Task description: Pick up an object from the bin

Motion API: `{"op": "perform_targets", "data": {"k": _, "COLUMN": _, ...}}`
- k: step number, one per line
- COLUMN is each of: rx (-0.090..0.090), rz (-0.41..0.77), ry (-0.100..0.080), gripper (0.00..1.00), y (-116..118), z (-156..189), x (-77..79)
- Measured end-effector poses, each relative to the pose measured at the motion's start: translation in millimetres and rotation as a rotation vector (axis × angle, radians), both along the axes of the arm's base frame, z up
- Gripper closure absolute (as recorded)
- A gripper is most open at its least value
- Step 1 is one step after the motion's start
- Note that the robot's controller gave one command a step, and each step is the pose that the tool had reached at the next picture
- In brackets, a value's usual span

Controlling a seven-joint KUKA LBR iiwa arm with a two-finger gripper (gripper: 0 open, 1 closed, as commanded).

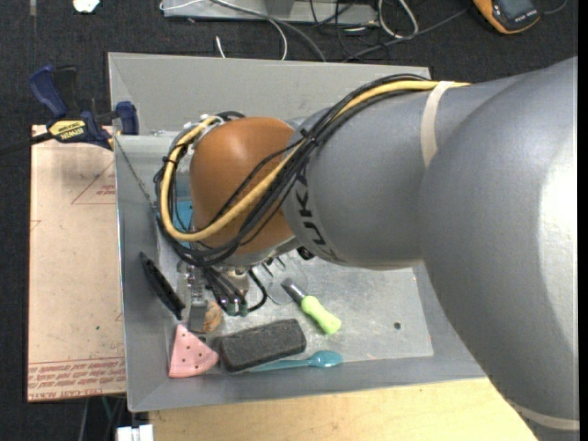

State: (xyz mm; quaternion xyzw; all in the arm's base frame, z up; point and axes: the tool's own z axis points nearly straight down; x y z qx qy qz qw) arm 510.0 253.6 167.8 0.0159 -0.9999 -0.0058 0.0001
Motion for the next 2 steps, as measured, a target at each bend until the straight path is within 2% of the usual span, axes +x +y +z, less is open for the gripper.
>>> {"op": "perform_targets", "data": {"k": 2, "rx": 0.001, "rz": -0.002, "ry": 0.0, "gripper": 1.0, "y": 0.0, "z": 25.6, "x": 0.6}}
